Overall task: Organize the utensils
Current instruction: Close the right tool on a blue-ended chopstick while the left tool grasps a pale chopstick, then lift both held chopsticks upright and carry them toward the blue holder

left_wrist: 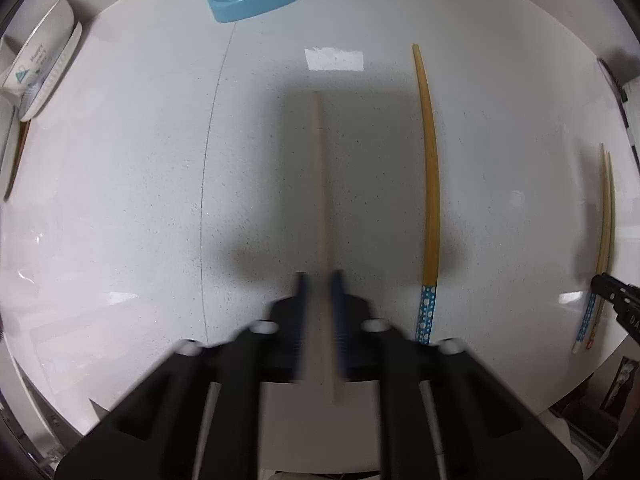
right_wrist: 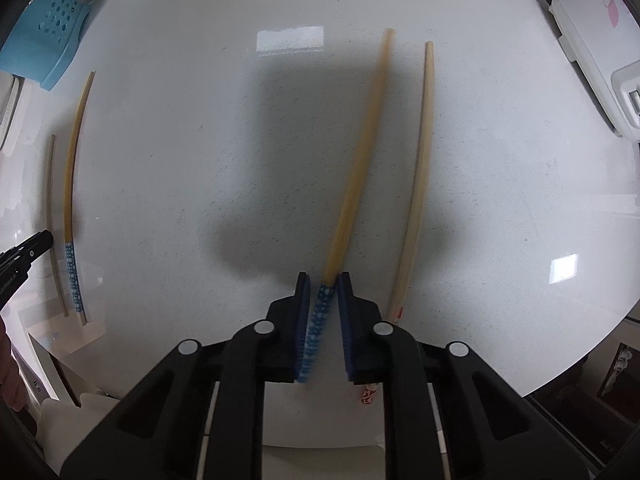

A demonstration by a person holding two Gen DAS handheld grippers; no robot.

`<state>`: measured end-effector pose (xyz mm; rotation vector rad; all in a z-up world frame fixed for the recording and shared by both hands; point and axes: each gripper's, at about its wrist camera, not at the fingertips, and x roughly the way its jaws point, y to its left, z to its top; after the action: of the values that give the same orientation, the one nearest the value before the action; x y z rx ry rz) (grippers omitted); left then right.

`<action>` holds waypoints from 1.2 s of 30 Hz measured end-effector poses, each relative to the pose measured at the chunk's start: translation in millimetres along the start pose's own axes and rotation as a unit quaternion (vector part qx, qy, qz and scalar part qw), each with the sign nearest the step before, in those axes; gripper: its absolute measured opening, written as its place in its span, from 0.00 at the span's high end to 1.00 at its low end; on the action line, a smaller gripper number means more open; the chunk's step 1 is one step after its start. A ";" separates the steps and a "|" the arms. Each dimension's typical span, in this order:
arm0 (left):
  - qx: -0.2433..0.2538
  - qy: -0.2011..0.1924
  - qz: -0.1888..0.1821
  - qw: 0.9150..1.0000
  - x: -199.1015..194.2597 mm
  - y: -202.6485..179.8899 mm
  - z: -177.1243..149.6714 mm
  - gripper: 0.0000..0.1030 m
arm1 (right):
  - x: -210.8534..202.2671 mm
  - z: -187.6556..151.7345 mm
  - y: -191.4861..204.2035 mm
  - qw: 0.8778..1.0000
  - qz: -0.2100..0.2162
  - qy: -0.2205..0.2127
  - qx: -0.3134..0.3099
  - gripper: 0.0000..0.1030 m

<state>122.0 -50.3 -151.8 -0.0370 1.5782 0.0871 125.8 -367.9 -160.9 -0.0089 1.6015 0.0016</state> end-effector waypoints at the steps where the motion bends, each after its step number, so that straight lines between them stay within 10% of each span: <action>1: 0.002 -0.001 0.000 1.000 0.1 -0.4 0.2 0.96 | 0.4 0.7 0.8 1.000 0.000 0.000 0.000 0.92; 25: 0.014 -0.040 -0.026 0.999 -25.1 7.5 -11.0 0.97 | -28.7 -12.4 16.6 0.998 0.025 -0.048 0.014 0.93; 36: 0.020 -0.118 -0.058 0.991 -57.4 15.4 -27.9 0.97 | -57.7 -19.4 35.5 0.993 0.048 -0.103 0.014 0.93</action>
<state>93.5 -39.0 -93.7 -0.0838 1.3374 -0.0315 107.9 -332.3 -102.7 0.0875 1.3933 0.0536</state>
